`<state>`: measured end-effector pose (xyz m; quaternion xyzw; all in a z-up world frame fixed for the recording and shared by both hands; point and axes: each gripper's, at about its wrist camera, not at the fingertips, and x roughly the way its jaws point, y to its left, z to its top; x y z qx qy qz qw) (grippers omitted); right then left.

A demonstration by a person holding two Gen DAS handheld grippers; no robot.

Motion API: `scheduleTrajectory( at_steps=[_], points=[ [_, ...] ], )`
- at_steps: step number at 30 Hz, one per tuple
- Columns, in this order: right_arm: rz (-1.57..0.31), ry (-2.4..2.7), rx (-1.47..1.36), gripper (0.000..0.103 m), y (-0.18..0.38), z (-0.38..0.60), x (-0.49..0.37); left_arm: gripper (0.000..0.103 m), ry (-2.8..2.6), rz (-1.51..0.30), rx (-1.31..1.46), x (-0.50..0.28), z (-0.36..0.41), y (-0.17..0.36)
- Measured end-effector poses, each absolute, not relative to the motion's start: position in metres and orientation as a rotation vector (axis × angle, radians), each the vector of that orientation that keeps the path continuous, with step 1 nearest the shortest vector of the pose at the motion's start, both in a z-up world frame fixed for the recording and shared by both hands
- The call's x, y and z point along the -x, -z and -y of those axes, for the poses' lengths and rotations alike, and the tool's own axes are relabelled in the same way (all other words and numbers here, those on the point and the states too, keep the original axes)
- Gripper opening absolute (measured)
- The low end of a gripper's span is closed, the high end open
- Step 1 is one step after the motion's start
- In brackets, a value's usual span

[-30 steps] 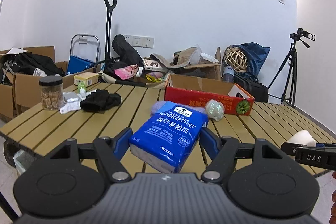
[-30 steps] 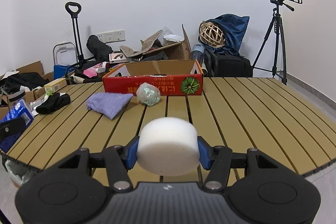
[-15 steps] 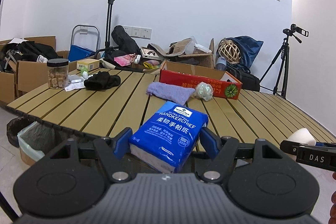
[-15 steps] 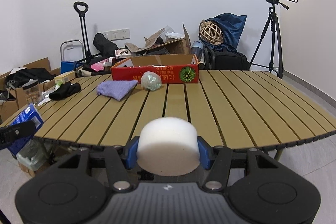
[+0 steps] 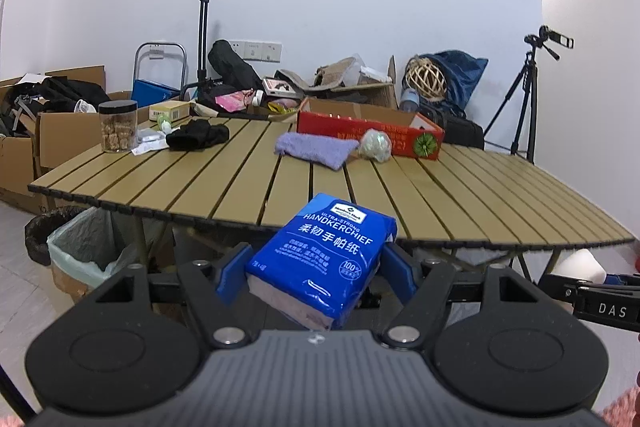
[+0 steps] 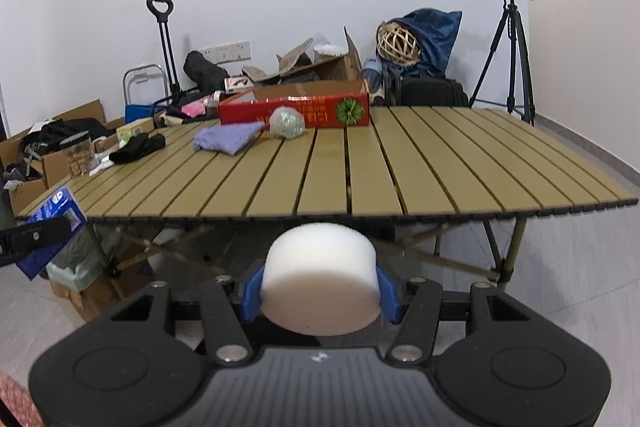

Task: Collect trash
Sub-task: 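Carry the tissue pack and foam cylinder with both tools down to the black bin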

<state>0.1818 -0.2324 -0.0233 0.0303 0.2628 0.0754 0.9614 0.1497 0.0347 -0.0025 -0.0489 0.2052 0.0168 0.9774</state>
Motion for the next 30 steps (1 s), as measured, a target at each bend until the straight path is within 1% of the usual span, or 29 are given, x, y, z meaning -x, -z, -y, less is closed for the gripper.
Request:
scheduleTrajectory(
  at_steps=[16, 30],
  points=[
    [-0.706, -0.21, -0.015, 0.055, 0.089, 0.229, -0.143, 0.071, -0.054, -0.576, 0.032, -0.115, -0.035, 0.054],
    [-0.859, -0.315, -0.014, 0.055, 0.128, 0.205, -0.151, 0.071, -0.046, -0.754, 0.017, -0.122, -0.039, 0.111]
  ],
)
